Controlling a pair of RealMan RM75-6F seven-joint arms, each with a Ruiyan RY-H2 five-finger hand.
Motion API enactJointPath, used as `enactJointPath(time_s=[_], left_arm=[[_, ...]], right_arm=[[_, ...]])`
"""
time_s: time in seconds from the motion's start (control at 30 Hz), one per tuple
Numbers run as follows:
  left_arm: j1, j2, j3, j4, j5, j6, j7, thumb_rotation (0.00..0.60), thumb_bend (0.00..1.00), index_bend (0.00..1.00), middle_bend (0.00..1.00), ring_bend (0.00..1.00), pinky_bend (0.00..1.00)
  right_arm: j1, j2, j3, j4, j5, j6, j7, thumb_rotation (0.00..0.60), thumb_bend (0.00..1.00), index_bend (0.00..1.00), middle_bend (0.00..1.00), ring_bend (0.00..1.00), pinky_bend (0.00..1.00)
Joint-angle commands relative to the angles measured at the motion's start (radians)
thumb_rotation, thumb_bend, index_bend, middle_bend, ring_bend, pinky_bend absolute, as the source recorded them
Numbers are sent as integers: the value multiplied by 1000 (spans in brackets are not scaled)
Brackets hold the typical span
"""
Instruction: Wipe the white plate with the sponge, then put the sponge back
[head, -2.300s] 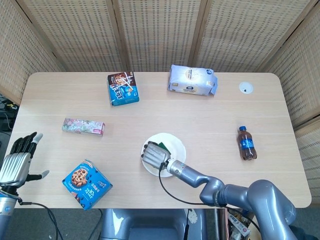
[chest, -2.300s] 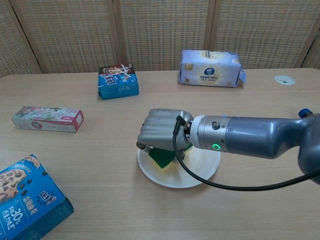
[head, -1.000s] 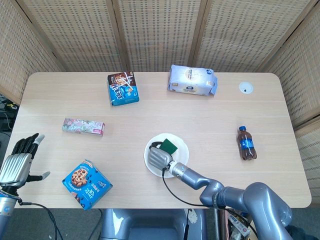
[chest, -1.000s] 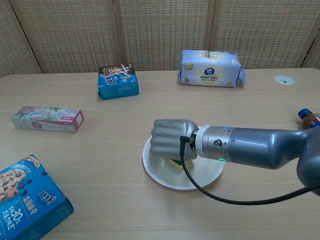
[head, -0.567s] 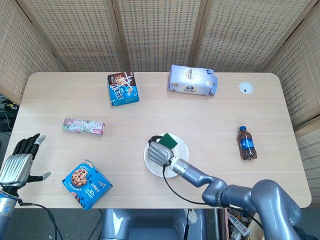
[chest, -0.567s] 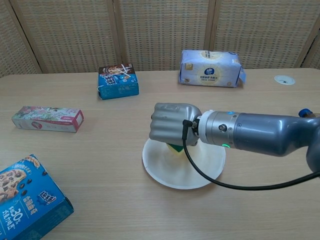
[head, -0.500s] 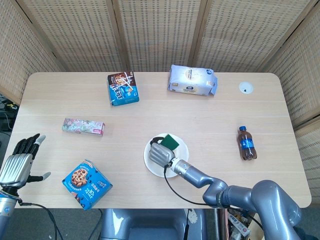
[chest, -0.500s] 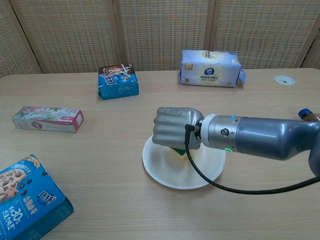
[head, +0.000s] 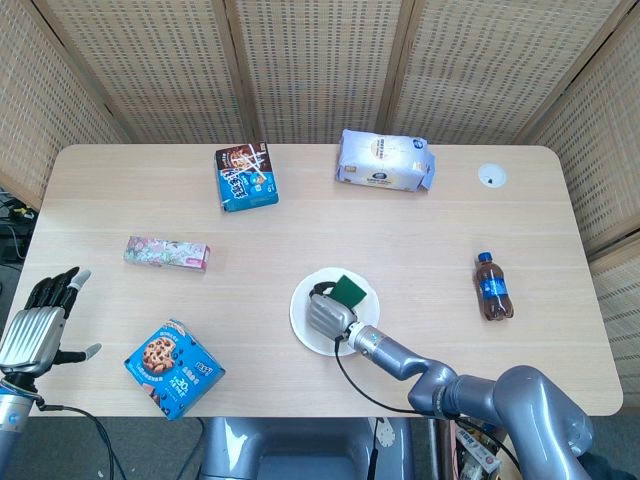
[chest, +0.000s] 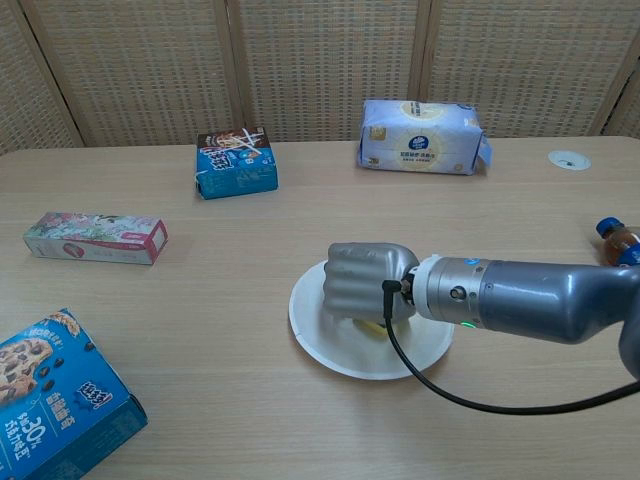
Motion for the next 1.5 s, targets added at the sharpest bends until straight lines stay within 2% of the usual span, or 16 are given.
enactJointPath(time_s=[0.03,0.33,0.63,0.8,0.97,1.03,1.1,1.27,1.5], left_arm=[[0,0,0,0,1,1,0,600,0,0,0,0,0],[0,0,2,1,2,2,-1,600,0,0,0,0,0],[-1,2,4,2,5,-2,-5,600,0,0,0,0,0],[-1,3,6,-1,9,-1,-5,600,0,0,0,0,0],[-2,1,9,-5,14,0,0,600,0,0,0,0,0],[-2,1,10,-7,15,-1,3,600,0,0,0,0,0],[-2,0,11,-8,17,-1,4,600,0,0,0,0,0],[-3,-1,12,-11,16,-3,8,600,0,0,0,0,0],[-5,2,10,-7,9,-7,-1,600,0,0,0,0,0]], right_arm=[[-2,-6,-7,8,-6,-3,4,600,435,563,467,354,458],[-3,-3,5,-1,-11,11,10,600,434,564,468,354,458],[-11,138,96,-202,1,117,80,600,434,565,468,354,457],[-35,187,144,-298,52,128,240,600,434,565,470,354,449],[-76,235,185,-403,97,92,641,600,436,569,479,370,436],[-95,243,201,-442,155,44,811,600,444,575,479,370,434],[-100,246,215,-459,198,4,903,600,454,579,480,371,434],[-91,220,219,-431,230,-31,978,600,477,585,482,371,433],[-71,153,222,-350,286,-50,990,600,484,587,483,371,433]])
